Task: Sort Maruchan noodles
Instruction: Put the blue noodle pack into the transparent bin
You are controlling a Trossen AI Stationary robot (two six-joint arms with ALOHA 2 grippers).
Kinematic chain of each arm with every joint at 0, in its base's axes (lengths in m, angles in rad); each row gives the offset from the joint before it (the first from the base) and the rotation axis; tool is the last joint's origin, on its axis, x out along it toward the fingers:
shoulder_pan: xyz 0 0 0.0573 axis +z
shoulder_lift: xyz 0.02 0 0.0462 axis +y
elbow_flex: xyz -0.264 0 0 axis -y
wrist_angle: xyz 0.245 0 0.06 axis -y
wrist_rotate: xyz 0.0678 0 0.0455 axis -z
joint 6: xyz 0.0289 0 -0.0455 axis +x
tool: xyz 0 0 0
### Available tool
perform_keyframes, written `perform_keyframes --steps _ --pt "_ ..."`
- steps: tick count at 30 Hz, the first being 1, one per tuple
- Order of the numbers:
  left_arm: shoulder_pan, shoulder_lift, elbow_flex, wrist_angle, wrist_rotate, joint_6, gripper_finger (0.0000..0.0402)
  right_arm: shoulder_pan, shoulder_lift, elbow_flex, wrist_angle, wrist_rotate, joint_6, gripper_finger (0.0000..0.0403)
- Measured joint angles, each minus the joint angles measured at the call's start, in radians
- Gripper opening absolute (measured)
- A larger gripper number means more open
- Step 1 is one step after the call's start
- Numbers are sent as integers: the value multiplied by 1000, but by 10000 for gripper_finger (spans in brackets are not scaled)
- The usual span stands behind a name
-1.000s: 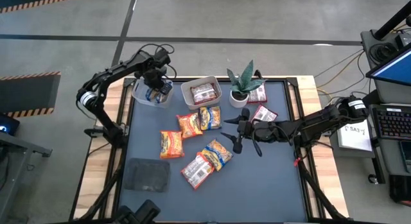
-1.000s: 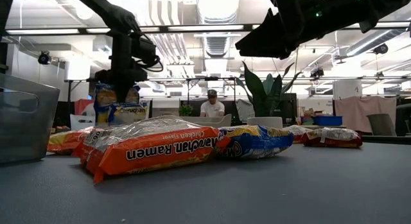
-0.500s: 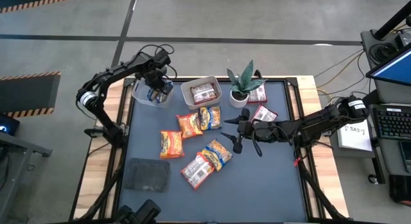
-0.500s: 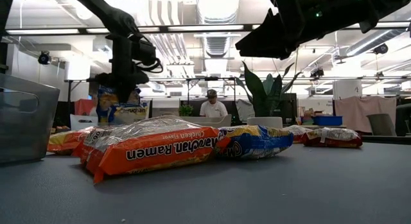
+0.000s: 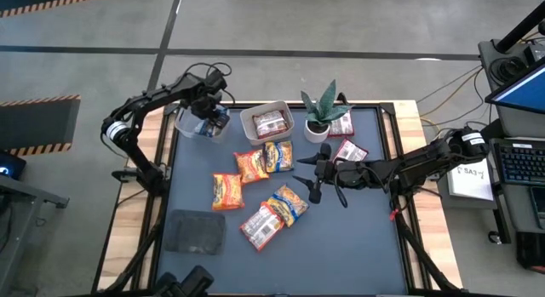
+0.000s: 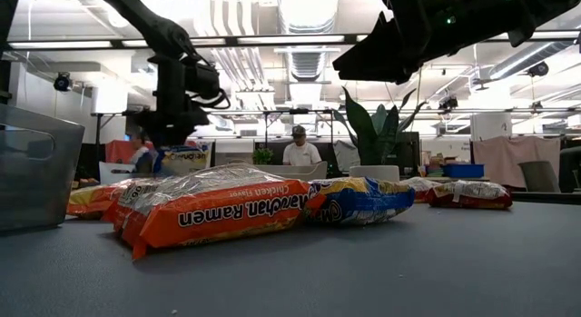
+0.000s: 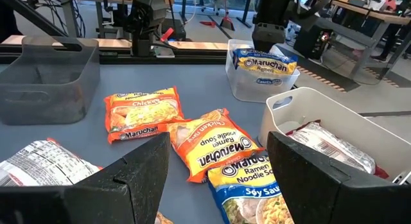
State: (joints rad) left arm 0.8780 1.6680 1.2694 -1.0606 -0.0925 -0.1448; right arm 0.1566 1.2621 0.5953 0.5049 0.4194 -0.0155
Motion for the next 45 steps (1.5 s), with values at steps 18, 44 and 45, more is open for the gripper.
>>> perform_keyframes --steps 18,44,45 --pt "67 -2 92 -95 -281 229 145 0 0 0 -6 0 -2 249" --pt "126 -2 -142 121 -65 222 1 0 0 0 -14 0 -2 249" --pt "126 -2 -137 123 -43 222 0 0 0 0 -14 0 -2 249"
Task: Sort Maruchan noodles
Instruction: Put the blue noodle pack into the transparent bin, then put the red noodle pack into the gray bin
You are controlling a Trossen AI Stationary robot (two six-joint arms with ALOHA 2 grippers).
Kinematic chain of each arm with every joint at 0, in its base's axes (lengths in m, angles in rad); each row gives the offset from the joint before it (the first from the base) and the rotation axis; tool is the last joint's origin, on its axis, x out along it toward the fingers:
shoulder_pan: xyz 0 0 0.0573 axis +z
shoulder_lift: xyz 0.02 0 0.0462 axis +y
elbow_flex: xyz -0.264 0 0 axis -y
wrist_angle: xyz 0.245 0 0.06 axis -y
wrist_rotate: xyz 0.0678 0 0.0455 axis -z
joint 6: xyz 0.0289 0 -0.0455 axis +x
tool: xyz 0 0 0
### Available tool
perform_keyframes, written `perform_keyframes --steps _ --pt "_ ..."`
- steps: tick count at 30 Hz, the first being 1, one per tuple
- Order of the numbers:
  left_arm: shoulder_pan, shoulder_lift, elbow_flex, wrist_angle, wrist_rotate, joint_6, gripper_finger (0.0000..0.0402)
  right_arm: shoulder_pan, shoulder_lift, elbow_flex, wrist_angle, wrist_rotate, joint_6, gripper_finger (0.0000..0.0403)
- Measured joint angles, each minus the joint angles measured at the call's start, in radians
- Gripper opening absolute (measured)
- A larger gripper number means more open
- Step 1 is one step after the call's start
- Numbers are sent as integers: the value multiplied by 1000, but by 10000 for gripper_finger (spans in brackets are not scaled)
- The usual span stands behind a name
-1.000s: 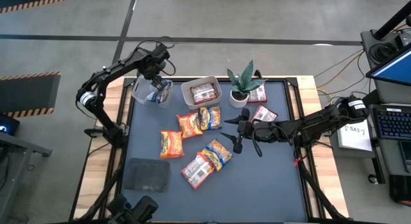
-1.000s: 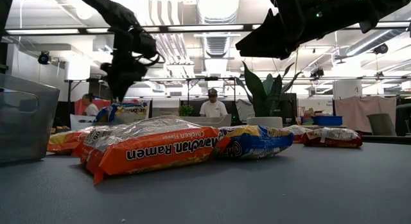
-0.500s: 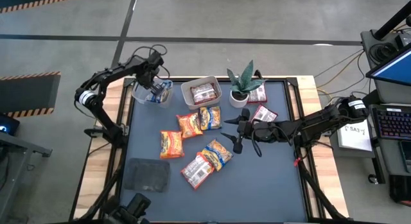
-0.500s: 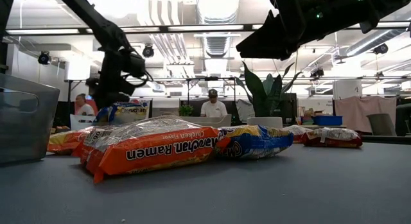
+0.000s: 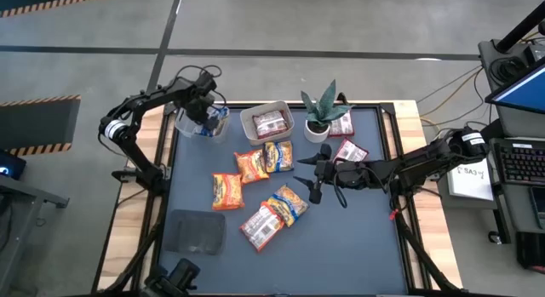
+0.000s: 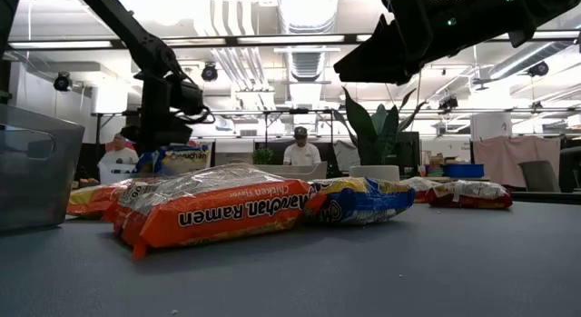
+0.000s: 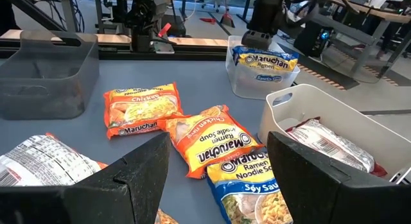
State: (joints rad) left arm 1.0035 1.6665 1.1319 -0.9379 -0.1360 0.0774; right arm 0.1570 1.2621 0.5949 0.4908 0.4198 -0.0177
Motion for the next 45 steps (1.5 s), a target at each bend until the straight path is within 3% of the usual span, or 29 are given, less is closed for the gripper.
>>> perform_keyframes --steps 9,18,27,45 --pt "0 0 15 -1 189 5 0 0 0 0 0 0 0 249" --pt "1 0 15 -4 216 48 0 0 0 0 0 0 0 249" --pt "4 -49 15 -12 396 160 0 0 0 0 0 0 1 249" --pt "23 -227 -34 22 416 120 0 0 0 0 -7 0 8 249"
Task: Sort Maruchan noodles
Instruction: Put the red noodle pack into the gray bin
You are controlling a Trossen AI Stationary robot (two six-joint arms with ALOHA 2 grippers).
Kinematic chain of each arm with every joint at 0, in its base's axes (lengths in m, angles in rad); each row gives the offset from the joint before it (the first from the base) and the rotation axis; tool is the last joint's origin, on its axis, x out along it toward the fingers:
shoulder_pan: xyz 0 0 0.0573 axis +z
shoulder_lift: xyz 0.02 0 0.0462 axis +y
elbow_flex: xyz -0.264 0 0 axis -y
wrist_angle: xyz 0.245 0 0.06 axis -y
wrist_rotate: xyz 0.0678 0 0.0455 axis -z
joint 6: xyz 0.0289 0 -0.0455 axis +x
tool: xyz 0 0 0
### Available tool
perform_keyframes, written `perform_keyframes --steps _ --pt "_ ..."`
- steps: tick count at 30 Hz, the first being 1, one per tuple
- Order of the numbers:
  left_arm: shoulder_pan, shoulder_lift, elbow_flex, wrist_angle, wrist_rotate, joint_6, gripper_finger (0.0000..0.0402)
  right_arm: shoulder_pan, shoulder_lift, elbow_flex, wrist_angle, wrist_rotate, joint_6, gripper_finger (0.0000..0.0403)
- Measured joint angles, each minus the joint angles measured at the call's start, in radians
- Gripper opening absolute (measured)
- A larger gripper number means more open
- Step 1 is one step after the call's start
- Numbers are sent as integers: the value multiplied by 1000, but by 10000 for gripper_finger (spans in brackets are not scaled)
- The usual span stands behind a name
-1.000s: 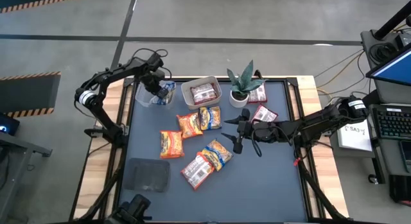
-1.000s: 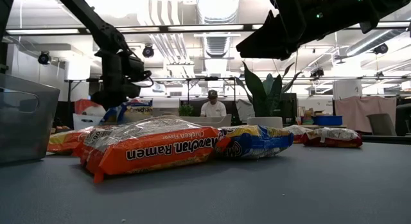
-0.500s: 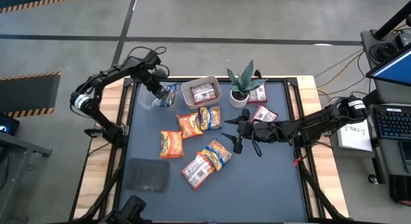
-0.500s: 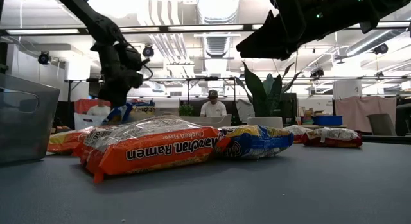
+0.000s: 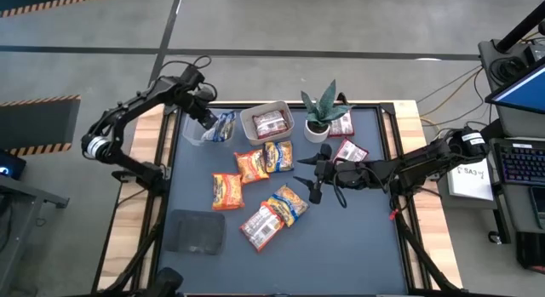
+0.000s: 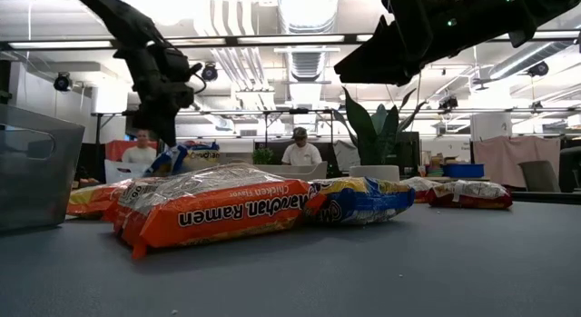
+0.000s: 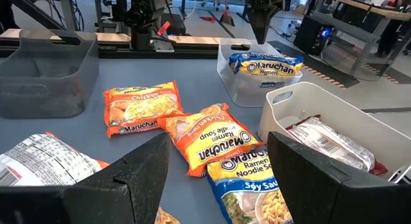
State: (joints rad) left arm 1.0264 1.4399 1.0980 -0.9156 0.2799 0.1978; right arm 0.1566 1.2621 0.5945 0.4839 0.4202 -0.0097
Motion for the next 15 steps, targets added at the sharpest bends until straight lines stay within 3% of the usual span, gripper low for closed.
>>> perform_keyframes --steps 15 --pt "0 -100 -133 71 -8 -34 0 0 4 -1 0 0 13 249"
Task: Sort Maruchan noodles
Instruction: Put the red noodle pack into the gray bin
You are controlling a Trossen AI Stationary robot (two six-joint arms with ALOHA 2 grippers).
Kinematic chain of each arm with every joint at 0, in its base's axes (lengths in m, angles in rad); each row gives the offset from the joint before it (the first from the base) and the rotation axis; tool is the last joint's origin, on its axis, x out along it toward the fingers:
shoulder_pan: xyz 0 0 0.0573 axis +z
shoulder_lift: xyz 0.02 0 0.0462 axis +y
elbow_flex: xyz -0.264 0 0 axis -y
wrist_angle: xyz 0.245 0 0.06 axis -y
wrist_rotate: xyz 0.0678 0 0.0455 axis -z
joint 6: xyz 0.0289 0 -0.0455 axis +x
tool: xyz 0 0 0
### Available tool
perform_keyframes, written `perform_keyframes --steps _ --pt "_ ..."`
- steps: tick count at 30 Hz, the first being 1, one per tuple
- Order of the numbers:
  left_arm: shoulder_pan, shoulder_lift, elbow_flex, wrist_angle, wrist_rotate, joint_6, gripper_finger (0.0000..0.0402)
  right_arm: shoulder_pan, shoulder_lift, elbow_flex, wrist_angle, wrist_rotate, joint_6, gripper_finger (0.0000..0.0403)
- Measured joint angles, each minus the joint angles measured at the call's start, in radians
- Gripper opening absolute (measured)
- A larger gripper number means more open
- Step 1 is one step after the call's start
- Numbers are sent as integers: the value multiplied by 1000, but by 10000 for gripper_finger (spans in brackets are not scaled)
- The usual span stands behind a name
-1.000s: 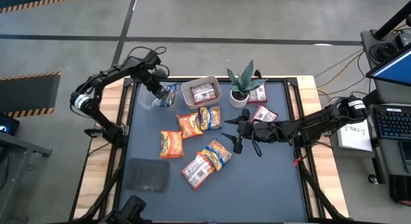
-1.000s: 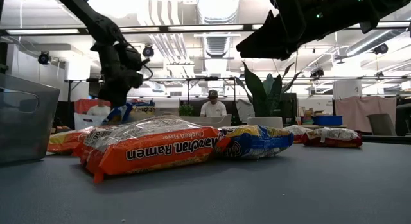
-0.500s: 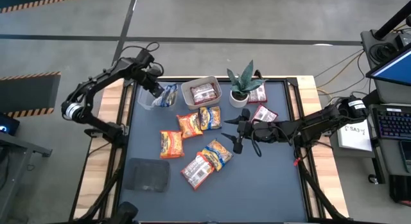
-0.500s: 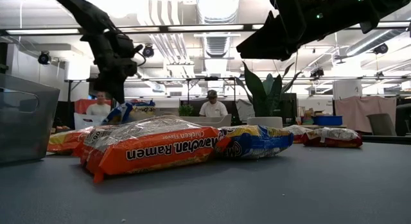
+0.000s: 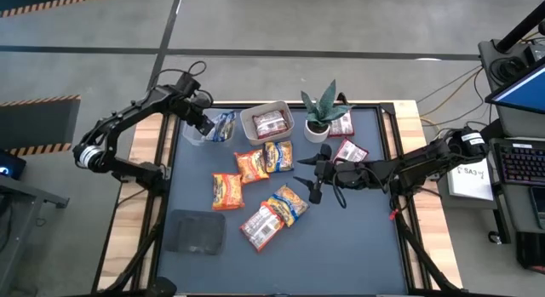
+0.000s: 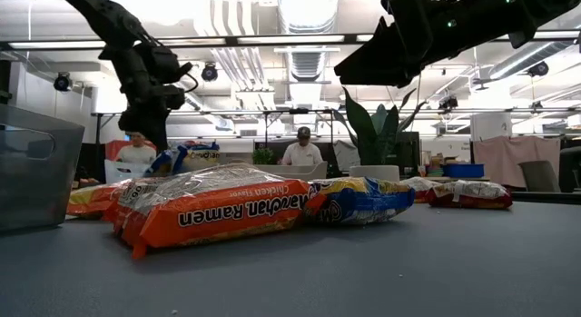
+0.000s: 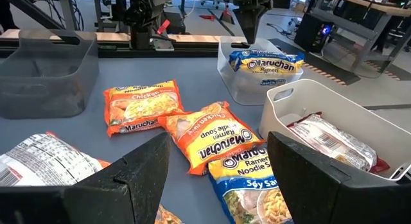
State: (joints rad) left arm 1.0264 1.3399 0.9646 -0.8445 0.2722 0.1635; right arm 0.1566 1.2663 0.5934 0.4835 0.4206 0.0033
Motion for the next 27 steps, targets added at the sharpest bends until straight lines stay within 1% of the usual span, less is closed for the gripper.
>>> perform_keyframes --steps 7,10,13,15,20,23,27 --pt "0 0 -7 15 -1 -8 0 0 0 0 0 0 3 241" --pt "-14 -6 -11 19 8 -66 0 0 0 0 0 0 8 231" --pt "-50 -36 -30 33 44 -108 0 0 0 0 0 0 35 219" --pt "-88 -70 -53 57 61 -136 0 0 0 0 0 0 56 210" --pt "-222 -176 -120 156 64 -215 0 0 0 0 -5 -6 110 180" --pt "-317 -243 -169 237 64 -268 0 0 0 12 -29 -11 130 154" --pt "-447 -318 -241 382 56 -340 0 0 0 66 -119 -35 136 114"
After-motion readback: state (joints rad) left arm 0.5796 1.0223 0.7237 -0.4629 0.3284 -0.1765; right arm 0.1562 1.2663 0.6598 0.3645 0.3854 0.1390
